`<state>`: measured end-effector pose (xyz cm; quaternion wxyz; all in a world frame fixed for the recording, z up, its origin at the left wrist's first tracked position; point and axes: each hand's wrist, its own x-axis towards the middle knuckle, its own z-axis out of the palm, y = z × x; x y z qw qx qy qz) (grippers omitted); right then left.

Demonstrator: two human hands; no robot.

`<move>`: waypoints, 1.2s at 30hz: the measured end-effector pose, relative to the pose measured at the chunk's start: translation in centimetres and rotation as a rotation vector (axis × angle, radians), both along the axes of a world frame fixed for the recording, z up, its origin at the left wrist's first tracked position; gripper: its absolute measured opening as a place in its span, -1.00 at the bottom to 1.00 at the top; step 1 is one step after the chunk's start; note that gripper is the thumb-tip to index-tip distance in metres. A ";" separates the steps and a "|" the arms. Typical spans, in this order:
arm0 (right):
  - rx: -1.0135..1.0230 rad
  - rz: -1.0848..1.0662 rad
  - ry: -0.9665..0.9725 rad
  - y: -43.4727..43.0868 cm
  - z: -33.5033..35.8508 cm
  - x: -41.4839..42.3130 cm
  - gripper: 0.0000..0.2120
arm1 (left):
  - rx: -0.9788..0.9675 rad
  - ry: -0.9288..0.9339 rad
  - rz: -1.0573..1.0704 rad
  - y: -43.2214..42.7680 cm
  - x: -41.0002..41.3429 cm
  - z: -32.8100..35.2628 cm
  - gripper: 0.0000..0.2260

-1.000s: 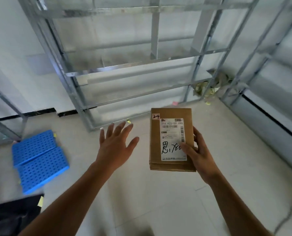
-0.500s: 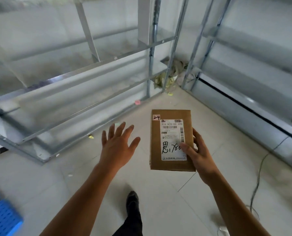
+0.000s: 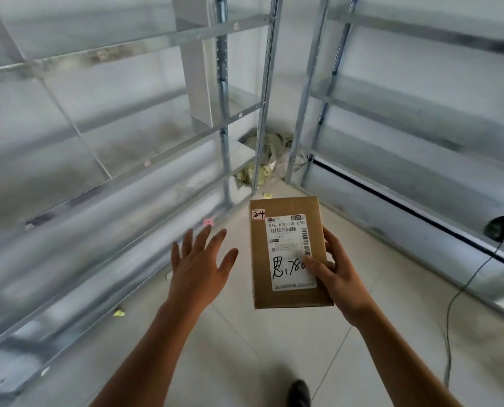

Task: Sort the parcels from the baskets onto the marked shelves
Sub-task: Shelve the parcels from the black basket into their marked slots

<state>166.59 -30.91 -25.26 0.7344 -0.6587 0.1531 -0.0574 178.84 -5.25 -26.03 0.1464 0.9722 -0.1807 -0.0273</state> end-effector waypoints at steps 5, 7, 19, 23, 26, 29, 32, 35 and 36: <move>0.027 0.020 -0.028 -7.8 -1.8 7.5 -0.28 | 0.023 -0.022 0.021 -7.7 6.1 -0.2 -0.22; 0.032 0.036 -0.035 -11.1 -2.1 10.4 -0.27 | 0.048 -0.003 0.036 -10.8 8.2 -0.1 -0.22; 0.057 0.137 -0.036 -25.3 -1.3 25.8 -0.32 | -0.007 -0.037 0.134 -23.8 19.8 2.1 -0.23; 0.038 0.170 -0.014 -27.0 -2.5 31.8 -0.35 | -0.004 -0.024 0.149 -25.2 24.7 1.5 -0.22; 0.009 0.199 0.010 -27.8 -3.5 37.1 -0.37 | -0.002 -0.011 0.165 -26.1 29.3 0.3 -0.21; -0.001 0.216 0.034 -28.2 -3.6 42.8 -0.32 | -0.081 0.032 0.194 -27.3 34.5 -1.1 -0.20; -0.037 0.233 0.075 -28.3 -2.9 48.5 -0.34 | -0.306 0.155 0.227 -28.7 39.7 -1.9 -0.14; -0.078 0.245 0.102 -28.1 -2.1 54.0 -0.16 | -0.499 0.292 0.256 -29.9 44.8 -2.3 -0.10; -0.090 0.251 0.100 -28.1 -2.1 55.8 -0.11 | -0.549 0.328 0.249 -30.3 46.5 -2.4 -0.07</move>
